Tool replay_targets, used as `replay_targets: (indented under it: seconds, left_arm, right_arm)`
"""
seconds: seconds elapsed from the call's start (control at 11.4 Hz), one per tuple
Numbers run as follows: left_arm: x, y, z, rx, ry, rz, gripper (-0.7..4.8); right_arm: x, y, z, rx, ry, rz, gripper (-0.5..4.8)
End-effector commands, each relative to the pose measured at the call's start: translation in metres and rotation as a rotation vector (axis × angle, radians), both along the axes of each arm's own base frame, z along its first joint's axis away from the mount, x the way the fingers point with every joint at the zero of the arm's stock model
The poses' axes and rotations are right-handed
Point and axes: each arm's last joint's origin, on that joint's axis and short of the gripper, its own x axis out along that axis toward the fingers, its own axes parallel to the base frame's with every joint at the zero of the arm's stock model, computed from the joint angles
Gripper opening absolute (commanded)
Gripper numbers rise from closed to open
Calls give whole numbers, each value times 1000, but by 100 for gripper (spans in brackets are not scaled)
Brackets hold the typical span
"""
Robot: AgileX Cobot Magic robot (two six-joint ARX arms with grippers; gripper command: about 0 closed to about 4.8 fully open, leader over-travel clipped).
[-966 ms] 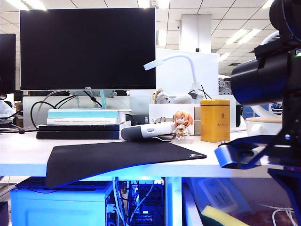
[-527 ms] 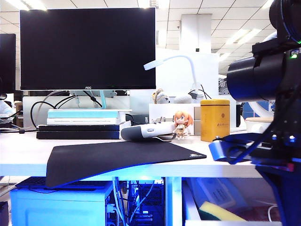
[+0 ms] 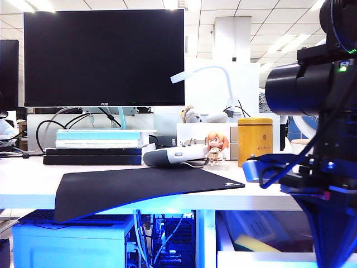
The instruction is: Open the drawer, place the cleaning sponge inside, then close the drawer.
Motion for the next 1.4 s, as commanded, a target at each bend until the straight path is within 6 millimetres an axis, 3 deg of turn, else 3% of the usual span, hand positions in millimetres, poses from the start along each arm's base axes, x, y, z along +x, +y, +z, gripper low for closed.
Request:
replay_targets:
  seconds: [0.09,0.44,0.88,1.4]
  left_arm:
    - [-1,1,1,-4,-2,-2,-6]
    - [-1,1,1,-3,-2,-2,-5]
    - [-2,2,0,9,9,-2,-6]
    - [-2,2,-1,19,18,-2,-5]
  right_arm:
    - [8,3,2,-5,-97,-20,-8]
    - [15,5,3,-11,-185,-43,-8]
    - [21,8,-13,-27,-176,-53,-8]
    - [31,12,-11,-18,-300,-104,-8]
